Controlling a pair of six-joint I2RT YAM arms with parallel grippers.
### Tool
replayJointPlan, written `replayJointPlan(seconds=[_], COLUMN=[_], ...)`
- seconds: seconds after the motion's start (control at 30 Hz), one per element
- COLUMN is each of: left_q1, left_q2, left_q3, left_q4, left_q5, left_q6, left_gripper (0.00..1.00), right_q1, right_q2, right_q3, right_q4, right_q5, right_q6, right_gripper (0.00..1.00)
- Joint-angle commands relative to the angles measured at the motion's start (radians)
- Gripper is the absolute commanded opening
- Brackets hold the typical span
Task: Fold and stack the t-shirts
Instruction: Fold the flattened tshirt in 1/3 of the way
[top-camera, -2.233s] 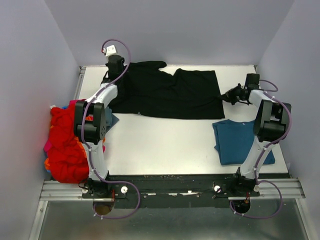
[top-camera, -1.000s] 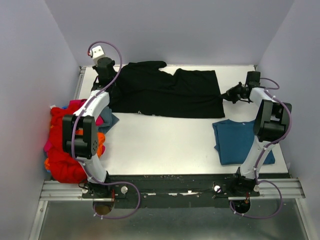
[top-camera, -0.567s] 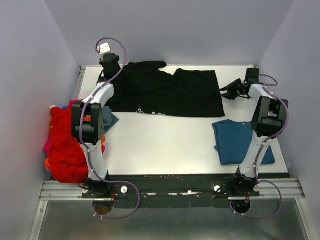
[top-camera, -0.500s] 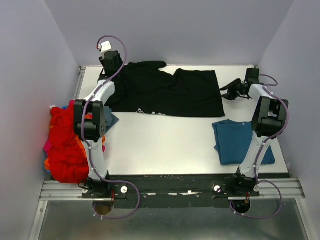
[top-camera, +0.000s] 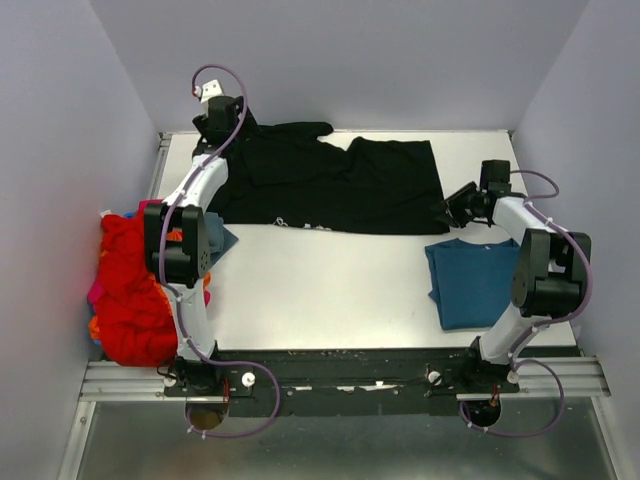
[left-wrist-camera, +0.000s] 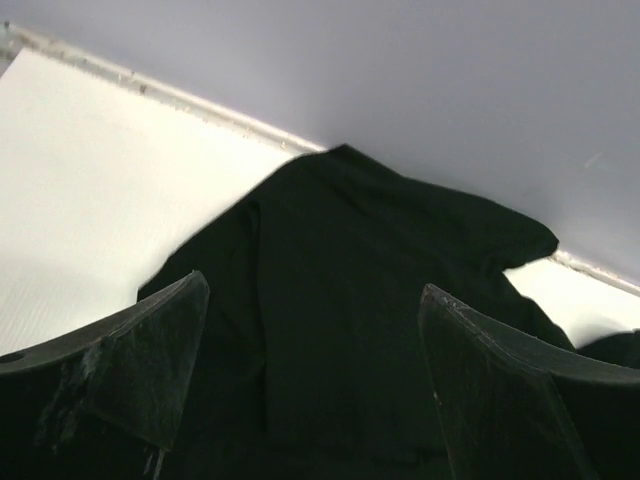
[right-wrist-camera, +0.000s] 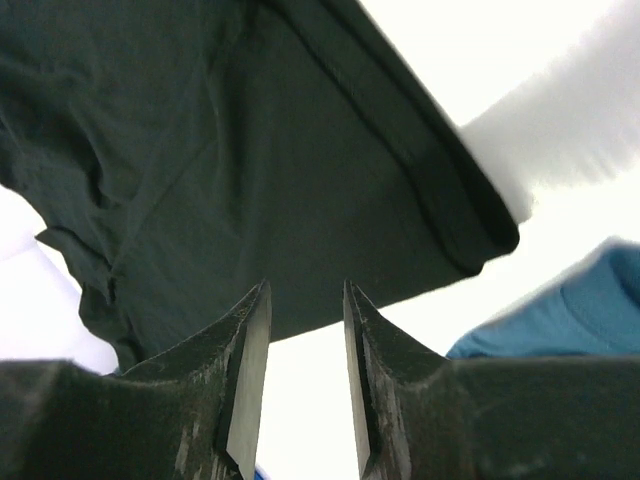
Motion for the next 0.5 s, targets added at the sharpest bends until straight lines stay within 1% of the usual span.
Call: replayJointPlan(seconds=[0.0,0.1,0.2,0.47], left_q1=[-0.008,-0.016,-0.028,-0.047], left_q2=[-0.232,-0.329,-0.396,-0.508], left_q3=[-0.2,-0.328,-0.405,-0.505], left_q4=[-0.094,-0.063,-0.066,-0.071], left_q5=[-0.068,-0.068,-0.087,-0.137], left_q6=[-0.185,-0.233,-0.266,-0.319], left_gripper=[0.95,0.93,0.93,0.93], right_q1=[-0.008,-0.008,-0.007,-0.005], right_q2=[-0.07,-0.074,-0.042,0.053], right_q3=[-0.103,-0.121,-0.12,-0.057], right_q4=[0.003,-0.004,0.002,0.025], right_q5=[0.145,0.185,0.176,0.16], right_q6=[0.017,0.012,0.014,0.061], right_gripper=[0.44,0.46,0.48,0.46])
